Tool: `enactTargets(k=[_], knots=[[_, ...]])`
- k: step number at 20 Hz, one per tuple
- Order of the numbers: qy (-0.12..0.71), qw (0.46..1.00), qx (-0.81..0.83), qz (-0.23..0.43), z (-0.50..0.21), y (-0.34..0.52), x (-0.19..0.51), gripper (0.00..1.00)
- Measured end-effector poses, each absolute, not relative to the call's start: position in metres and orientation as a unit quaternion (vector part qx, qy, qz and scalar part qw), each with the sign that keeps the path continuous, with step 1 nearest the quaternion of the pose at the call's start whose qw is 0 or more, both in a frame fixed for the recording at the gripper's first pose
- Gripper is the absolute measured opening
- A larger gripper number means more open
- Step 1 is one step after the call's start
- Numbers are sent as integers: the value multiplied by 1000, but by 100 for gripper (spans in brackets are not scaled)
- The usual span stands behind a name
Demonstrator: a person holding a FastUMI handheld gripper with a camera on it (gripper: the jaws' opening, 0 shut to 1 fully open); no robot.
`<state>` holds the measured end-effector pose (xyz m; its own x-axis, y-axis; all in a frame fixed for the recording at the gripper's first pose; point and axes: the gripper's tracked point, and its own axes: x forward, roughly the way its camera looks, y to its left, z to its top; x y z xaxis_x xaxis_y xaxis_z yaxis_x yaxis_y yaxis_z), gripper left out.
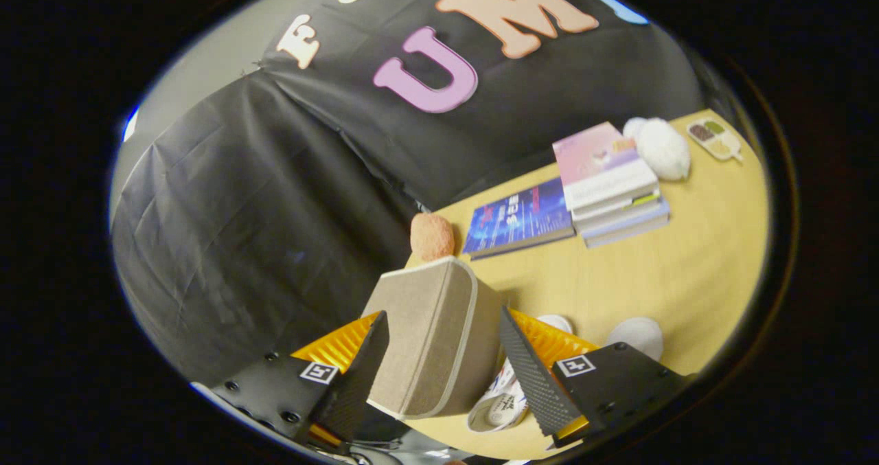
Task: Open the storage box then place both shoes into the box .Put the left shoe in first, then the right shoe, with the right side of both shoes facing outward in a uniform manner.
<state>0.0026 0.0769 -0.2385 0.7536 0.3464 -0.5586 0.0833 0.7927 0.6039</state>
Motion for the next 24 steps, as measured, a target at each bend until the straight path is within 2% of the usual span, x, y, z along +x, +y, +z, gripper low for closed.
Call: enactTargets(k=[4,8,17,24], knots=[[386,836,377,101,-285,101,-2,97],[388,800,449,89,-312,108,0,98],[378,711,579,128,-314,151,-15,98],[352,695,609,149,-280,149,-24,95]])
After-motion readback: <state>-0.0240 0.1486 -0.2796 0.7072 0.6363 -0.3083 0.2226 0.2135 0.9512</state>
